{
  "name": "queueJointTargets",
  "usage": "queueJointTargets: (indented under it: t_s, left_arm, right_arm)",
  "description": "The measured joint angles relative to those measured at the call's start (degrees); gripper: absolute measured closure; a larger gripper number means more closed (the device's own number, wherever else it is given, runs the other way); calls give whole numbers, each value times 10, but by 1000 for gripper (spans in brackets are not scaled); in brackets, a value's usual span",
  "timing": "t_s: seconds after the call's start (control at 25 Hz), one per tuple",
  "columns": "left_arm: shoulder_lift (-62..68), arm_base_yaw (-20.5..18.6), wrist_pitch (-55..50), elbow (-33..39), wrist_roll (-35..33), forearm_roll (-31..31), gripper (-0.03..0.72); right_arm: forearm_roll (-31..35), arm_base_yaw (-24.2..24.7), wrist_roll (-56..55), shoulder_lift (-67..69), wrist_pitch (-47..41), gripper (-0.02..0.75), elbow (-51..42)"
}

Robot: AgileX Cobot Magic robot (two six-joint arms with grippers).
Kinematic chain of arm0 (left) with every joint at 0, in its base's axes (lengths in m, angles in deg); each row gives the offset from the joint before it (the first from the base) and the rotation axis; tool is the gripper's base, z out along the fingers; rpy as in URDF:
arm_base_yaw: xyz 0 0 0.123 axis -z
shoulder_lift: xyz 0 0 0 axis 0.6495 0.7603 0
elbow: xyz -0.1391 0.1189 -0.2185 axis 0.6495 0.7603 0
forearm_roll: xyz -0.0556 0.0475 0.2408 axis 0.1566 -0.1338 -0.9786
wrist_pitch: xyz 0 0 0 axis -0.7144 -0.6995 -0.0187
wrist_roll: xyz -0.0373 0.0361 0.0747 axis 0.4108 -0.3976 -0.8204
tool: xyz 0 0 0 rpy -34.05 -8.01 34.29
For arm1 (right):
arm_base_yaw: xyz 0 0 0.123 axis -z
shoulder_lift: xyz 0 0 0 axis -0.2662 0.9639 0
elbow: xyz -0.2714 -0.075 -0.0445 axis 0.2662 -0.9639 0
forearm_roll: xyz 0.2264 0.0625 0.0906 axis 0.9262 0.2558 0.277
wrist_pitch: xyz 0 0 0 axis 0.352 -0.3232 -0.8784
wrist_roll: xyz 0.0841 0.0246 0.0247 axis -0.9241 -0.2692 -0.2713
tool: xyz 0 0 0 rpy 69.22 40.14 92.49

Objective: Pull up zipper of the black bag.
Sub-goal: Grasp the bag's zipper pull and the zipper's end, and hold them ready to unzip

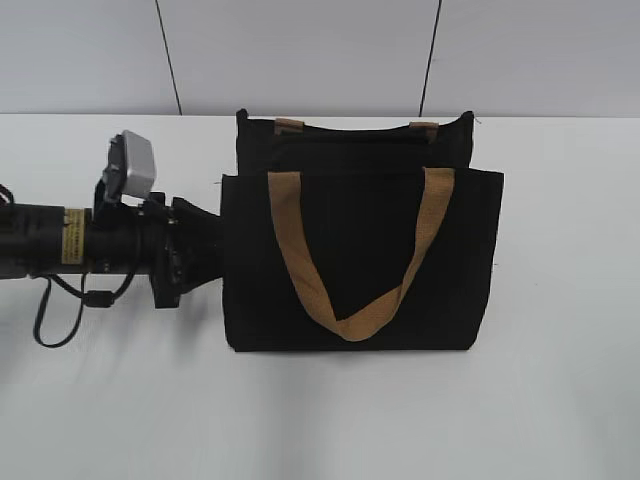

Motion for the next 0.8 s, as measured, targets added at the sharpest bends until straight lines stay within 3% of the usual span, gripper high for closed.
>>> queueJointTargets:
  t_s: [0.28,0.4,0.56,0.8]
  left_arm:
    - [55,34,-7,-59,0,25,335]
    - [68,39,-8,-70,0,28,434]
    - [68,39,-33,-70,0,23,632]
    - [40,39,-76,-70,0,28,664]
  right_arm:
    - [0,0,-1,0,1,143,0]
    - [0,0,-1,0,1,143,0]
    - [0,0,-1,0,1,143,0]
    - [0,0,-1,0,2,143,0]
